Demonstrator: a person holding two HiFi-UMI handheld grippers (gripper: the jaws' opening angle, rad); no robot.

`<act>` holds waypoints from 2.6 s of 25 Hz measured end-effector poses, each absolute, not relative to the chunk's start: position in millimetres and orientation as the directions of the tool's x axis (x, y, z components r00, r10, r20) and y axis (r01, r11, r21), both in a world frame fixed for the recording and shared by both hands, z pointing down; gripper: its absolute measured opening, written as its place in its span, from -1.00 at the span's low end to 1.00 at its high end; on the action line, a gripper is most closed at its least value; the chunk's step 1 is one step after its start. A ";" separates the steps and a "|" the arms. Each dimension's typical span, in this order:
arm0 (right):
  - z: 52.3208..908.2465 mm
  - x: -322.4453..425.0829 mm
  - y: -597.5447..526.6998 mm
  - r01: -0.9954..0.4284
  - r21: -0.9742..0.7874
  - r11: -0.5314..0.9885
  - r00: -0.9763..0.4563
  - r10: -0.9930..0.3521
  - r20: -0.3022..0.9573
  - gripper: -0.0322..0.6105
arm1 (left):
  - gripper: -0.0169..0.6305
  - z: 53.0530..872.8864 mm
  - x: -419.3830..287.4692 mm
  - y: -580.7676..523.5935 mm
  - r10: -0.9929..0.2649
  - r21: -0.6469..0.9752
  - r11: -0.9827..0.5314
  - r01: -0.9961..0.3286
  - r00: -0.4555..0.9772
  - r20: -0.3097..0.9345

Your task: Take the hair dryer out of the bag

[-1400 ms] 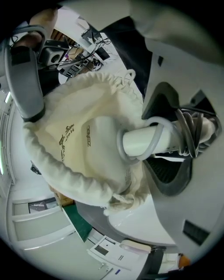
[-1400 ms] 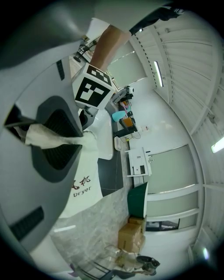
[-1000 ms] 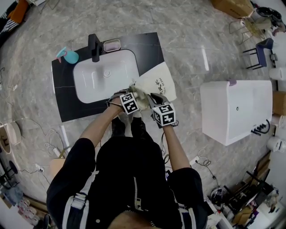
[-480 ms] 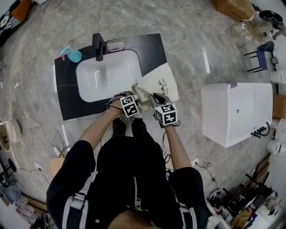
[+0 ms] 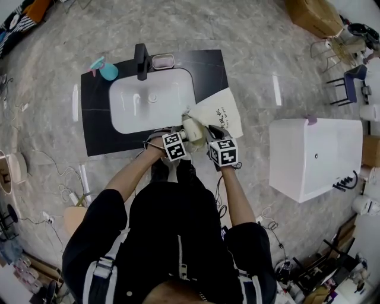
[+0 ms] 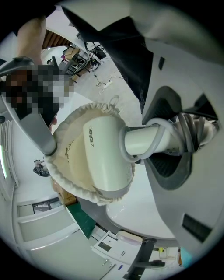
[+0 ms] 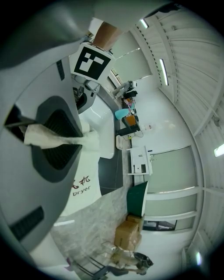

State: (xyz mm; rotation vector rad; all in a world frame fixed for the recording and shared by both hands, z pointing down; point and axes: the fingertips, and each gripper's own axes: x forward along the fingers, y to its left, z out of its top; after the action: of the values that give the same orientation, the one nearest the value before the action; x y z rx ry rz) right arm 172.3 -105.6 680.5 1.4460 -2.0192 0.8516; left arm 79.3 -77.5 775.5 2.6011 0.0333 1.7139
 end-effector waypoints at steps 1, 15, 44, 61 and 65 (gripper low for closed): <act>681.0 171.9 -105.8 -0.952 -0.194 0.235 -0.301 -0.631 0.715 -0.72 | -0.27 774.9 77.0 -76.8 0.031 0.035 -0.999 -0.002 0.395 0.918; 691.6 164.5 -107.9 -0.955 -0.186 0.231 -0.291 -0.603 0.743 -0.72 | -0.27 763.5 50.5 -73.2 -0.004 0.040 -0.995 -0.091 0.434 0.901; 750.5 131.7 -117.2 -0.940 -0.246 0.238 -0.332 -0.466 0.820 -0.71 | -0.27 739.7 -65.5 -90.2 -0.183 0.235 -0.773 -0.590 0.560 0.808; 788.9 121.9 -117.4 -0.943 -0.201 0.265 -0.293 -0.371 0.881 -0.68 | -0.27 716.0 -127.3 -85.9 -0.308 0.257 -0.645 -0.720 0.553 0.774; 794.1 120.8 -116.3 -0.943 -0.188 0.274 -0.282 -0.365 0.887 -0.68 | -0.27 719.8 -135.9 -80.0 -0.313 0.261 -0.630 -0.732 0.547 0.777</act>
State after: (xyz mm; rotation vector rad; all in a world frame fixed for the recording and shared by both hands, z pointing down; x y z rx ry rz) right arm 120.8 -116.3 794.1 1.1898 -1.7979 0.9794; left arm -135.9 -80.0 719.8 2.2087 -0.8394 0.9507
